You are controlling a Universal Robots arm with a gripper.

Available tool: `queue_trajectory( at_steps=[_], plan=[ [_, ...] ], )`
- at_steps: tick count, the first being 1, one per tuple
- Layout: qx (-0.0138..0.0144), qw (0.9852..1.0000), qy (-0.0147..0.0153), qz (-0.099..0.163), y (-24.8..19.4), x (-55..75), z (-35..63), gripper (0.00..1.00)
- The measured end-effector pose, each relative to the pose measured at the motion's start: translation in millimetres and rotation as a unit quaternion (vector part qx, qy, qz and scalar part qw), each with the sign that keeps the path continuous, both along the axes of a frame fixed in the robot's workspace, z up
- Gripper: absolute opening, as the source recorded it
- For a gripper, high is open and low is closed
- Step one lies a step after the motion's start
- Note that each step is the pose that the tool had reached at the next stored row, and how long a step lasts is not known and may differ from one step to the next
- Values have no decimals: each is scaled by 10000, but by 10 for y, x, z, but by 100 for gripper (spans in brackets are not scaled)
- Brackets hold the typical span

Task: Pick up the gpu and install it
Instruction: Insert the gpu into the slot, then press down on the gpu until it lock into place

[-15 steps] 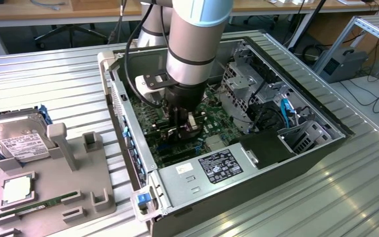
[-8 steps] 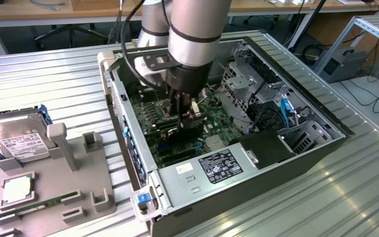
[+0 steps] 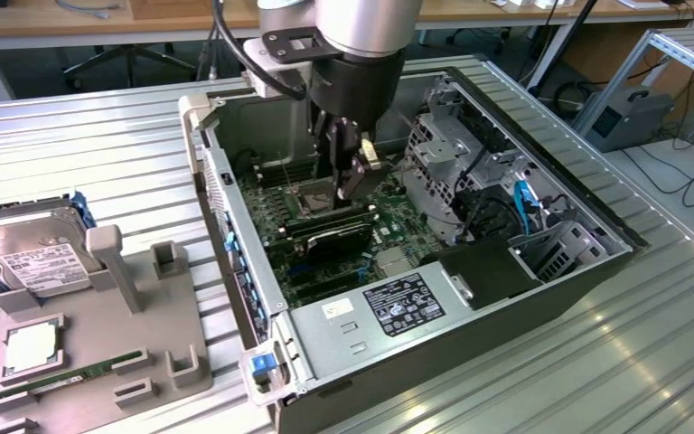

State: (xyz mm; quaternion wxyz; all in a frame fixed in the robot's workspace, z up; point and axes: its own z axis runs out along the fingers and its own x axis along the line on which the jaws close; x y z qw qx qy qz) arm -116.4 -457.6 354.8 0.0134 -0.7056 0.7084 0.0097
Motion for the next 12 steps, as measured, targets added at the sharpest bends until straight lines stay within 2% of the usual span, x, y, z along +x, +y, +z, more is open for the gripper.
queue_trajectory(
  at_steps=[3, 6, 12],
  plan=[
    [0, 10000, 0, 0, 1, 2, 0, 52],
    [0, 10000, 0, 0, 12, 122, 1, 52],
    [0, 10000, 0, 0, 12, 123, 0, 52]
  ],
)
